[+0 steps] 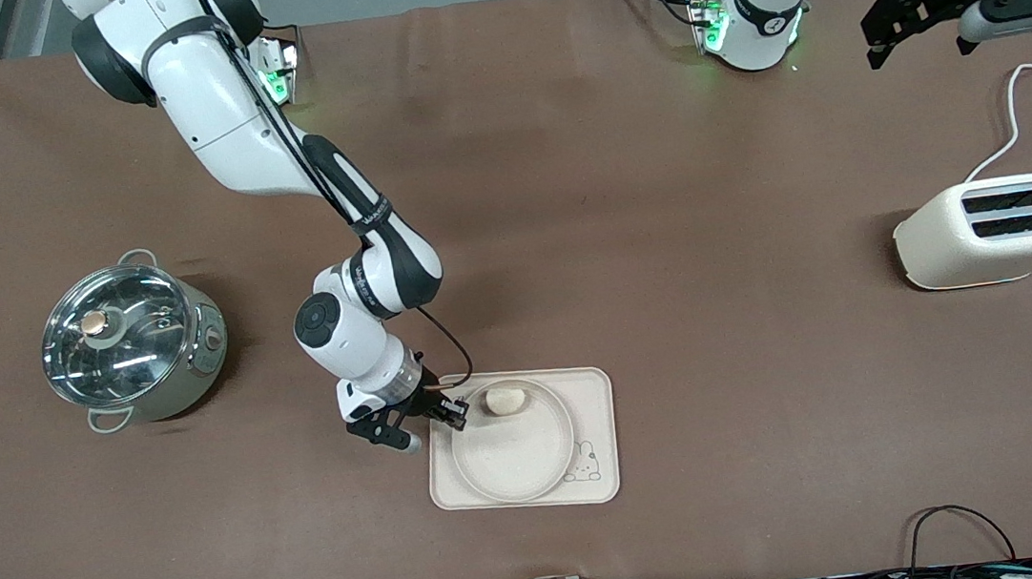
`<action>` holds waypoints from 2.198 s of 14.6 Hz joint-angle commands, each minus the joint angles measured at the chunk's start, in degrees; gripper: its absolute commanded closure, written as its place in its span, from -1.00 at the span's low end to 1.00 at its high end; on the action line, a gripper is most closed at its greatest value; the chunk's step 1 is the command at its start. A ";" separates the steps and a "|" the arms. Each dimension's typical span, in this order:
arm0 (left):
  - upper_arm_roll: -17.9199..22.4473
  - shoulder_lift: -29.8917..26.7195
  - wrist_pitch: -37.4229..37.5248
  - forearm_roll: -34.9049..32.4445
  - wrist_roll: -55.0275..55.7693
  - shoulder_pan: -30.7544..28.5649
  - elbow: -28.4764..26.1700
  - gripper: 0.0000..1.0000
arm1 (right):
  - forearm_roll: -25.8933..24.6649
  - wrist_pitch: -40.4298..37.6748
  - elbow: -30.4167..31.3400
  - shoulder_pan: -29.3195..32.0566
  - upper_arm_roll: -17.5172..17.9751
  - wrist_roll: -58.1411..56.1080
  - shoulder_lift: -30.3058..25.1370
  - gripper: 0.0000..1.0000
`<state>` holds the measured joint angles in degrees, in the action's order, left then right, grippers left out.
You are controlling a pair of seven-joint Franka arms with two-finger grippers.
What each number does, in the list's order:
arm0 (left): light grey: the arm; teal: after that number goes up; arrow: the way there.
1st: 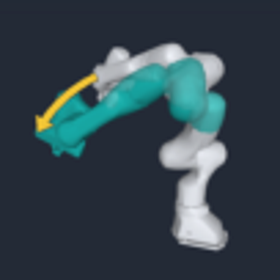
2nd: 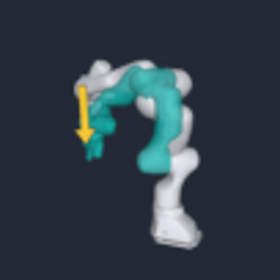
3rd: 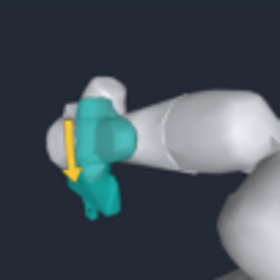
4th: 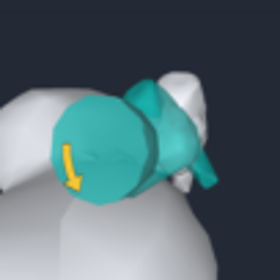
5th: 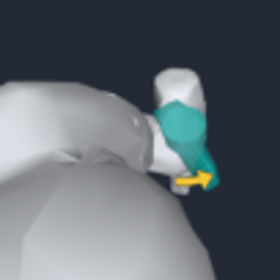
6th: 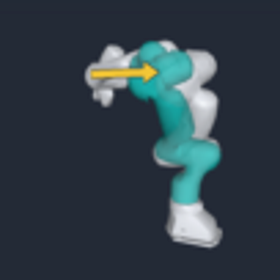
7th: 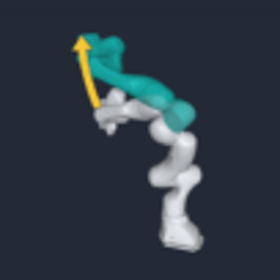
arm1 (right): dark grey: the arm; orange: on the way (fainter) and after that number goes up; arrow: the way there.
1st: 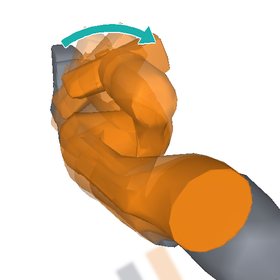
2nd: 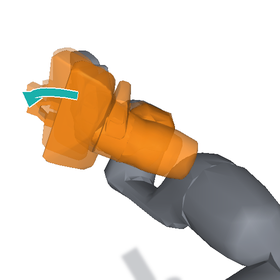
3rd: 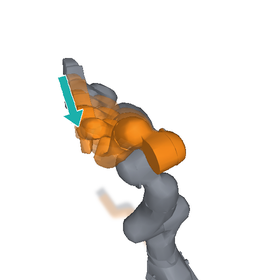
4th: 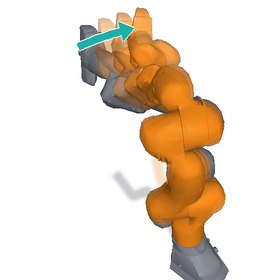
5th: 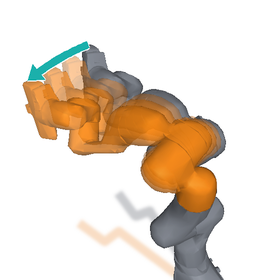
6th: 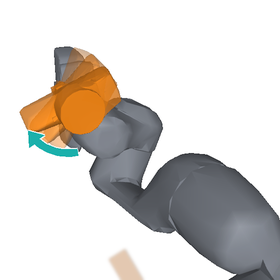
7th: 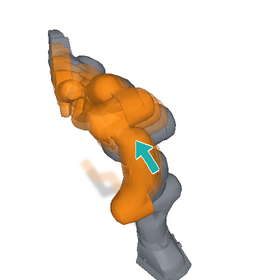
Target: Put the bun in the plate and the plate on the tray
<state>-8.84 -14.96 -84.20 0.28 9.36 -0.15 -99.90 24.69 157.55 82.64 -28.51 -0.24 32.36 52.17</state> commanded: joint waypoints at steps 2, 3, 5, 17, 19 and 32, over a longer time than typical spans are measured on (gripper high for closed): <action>1.37 2.04 1.94 0.51 -1.53 0.77 3.22 -1.00 | 1.15 0.04 -1.52 0.56 0.33 0.77 0.82 -0.33; 1.28 2.04 1.94 0.42 -1.45 0.85 3.22 -1.00 | 1.15 -0.22 -1.52 0.56 0.33 1.12 0.48 -0.39; 1.19 2.30 1.59 0.68 -1.53 0.59 3.49 -1.00 | 1.24 -0.31 -1.61 0.56 0.33 1.39 -0.23 -0.55; 1.28 6.88 1.23 0.77 -1.53 0.15 7.88 -1.00 | 0.01 -28.14 8.24 0.91 -3.80 0.34 -20.16 -1.00; 1.28 6.88 1.23 0.68 -1.53 0.06 7.97 -1.00 | -0.25 -33.07 8.24 0.91 -6.08 -0.98 -24.29 -1.00; 1.19 7.23 0.53 0.25 -1.53 0.33 7.88 -1.00 | -19.92 -64.36 5.86 2.32 -21.47 -18.29 -49.78 -1.00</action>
<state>-7.65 -8.17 -84.02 0.28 8.28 0.12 -93.06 7.77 96.69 86.76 -26.41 -20.97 16.98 7.62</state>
